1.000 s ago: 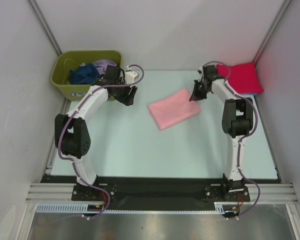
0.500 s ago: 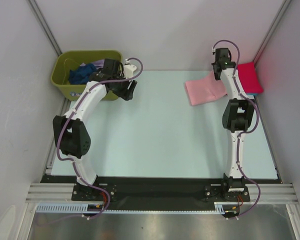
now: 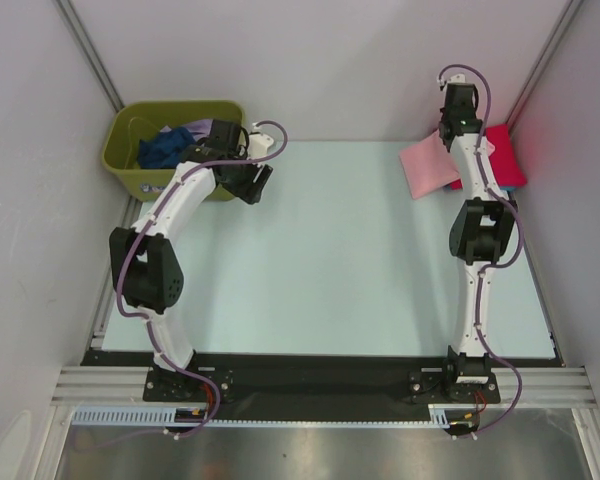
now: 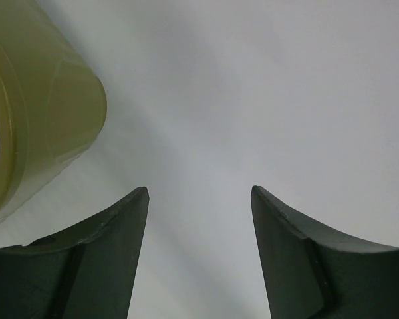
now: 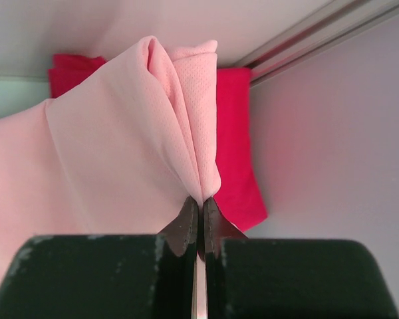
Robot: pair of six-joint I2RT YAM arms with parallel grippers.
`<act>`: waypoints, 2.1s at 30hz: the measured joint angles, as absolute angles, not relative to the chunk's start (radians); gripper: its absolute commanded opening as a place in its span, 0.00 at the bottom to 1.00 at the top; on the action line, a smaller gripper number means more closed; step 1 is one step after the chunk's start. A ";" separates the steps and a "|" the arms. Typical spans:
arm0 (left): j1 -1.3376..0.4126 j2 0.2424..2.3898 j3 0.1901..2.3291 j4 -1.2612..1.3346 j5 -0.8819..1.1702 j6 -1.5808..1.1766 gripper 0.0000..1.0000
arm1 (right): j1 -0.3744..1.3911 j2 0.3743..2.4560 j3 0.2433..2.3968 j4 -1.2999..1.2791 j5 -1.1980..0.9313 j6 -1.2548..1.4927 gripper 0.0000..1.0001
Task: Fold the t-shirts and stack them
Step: Neatly place the folded tshirt to the corner
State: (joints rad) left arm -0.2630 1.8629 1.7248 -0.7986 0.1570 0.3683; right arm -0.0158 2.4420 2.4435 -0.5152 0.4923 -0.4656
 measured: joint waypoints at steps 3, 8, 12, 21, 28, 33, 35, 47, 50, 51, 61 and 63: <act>-0.263 1.865 1.725 -0.798 0.150 0.368 0.69 | -0.035 2.438 2.444 -0.492 0.491 -0.486 0.00; -0.263 1.871 1.725 -0.798 0.138 0.375 0.69 | -0.061 2.416 2.448 -0.480 0.469 -0.496 0.00; -0.263 1.878 1.725 -0.798 0.132 0.376 0.69 | -0.079 2.384 2.448 -0.479 0.438 -0.501 0.00; -0.263 1.880 1.724 -0.797 0.120 0.379 0.69 | -0.114 2.362 2.454 -0.461 0.401 -0.506 0.00; -0.263 1.880 1.724 -0.801 0.110 0.393 0.69 | -0.174 2.358 2.407 -0.413 0.337 -0.516 0.00; -0.263 1.880 1.724 -0.815 0.102 0.404 0.69 | -0.211 2.386 2.404 -0.351 0.323 -0.529 0.00; -0.263 1.880 1.724 -0.821 0.097 0.406 0.69 | -0.222 2.409 2.404 -0.315 0.322 -0.535 0.00; -0.270 1.880 1.724 -0.847 0.049 0.440 0.69 | -0.273 2.578 2.404 -0.170 0.310 -0.544 0.00; -0.282 1.880 1.724 -0.850 0.035 0.454 0.69 | -0.277 2.600 2.403 -0.138 0.329 -0.542 0.55; -0.287 1.881 1.724 -0.850 0.032 0.455 0.69 | -0.278 2.603 2.403 -0.125 0.335 -0.549 0.71; -0.308 1.887 1.724 -0.861 0.027 0.473 0.70 | -0.270 2.558 2.380 -0.115 0.406 -0.455 1.00; -0.308 1.880 1.724 -0.867 0.028 0.473 0.70 | -0.257 2.473 2.299 -0.160 0.408 -0.408 1.00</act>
